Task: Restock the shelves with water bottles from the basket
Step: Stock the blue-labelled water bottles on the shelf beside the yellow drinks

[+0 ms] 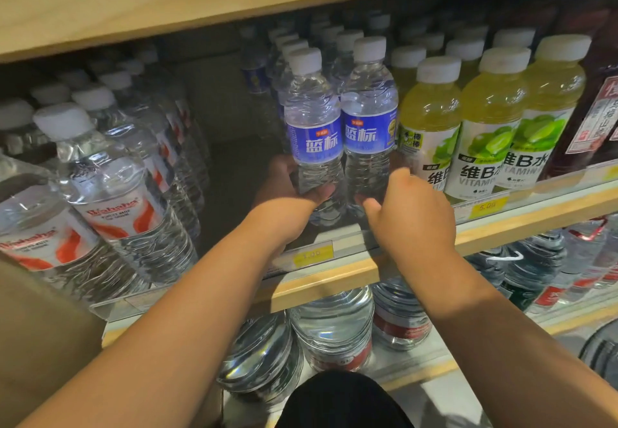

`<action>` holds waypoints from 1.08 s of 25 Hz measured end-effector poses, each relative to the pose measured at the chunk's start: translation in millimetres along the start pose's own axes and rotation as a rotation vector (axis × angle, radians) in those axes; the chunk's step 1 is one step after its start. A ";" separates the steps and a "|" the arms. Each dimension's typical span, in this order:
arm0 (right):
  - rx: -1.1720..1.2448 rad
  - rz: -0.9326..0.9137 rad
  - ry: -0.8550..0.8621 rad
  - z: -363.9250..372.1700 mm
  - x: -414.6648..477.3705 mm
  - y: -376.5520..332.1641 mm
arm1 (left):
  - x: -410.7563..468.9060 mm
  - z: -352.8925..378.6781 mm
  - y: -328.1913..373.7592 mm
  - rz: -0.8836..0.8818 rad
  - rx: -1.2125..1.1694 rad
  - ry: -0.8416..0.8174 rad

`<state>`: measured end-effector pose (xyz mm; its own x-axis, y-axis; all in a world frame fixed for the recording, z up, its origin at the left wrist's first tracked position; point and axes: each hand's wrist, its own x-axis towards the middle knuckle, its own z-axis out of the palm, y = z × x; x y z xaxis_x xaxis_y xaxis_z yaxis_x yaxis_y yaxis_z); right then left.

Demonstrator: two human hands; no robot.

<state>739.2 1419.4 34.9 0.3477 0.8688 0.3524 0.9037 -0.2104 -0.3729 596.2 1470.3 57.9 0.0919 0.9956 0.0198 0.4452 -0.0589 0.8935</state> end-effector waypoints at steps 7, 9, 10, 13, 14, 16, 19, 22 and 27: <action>-0.030 -0.006 -0.020 3.7 7.6 -5.1 | 6.6 1.3 -3.1 0.012 -0.003 0.017; -0.027 -0.009 -0.027 4.3 10.5 -5.7 | 9.3 2.6 -4.2 0.022 0.001 0.025; -0.026 -0.006 -0.031 4.8 12.1 -5.8 | 10.6 3.2 -4.7 0.031 0.000 0.030; -0.029 0.013 -0.052 7.2 15.9 -6.1 | 14.8 4.7 -5.9 0.038 -0.003 0.039; -0.034 0.022 -0.057 7.9 16.9 -6.5 | 15.9 4.5 -6.0 0.038 0.002 0.037; -0.043 0.030 -0.060 9.8 18.1 -7.1 | 18.4 4.9 -6.5 0.036 0.011 0.039; -0.051 0.036 -0.074 11.5 19.0 -7.0 | 21.8 6.1 -5.7 0.041 0.050 0.062; -0.042 0.033 -0.089 9.3 18.9 -6.7 | 22.8 5.8 -5.6 0.041 0.064 0.060; 0.021 0.025 -0.113 -0.5 10.7 -3.7 | 15.6 1.1 -1.9 0.045 0.081 0.018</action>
<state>739.7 1429.2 40.5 0.3389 0.9087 0.2437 0.8892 -0.2247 -0.3986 597.7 1485.9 56.0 0.0978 0.9929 0.0673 0.5117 -0.1082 0.8523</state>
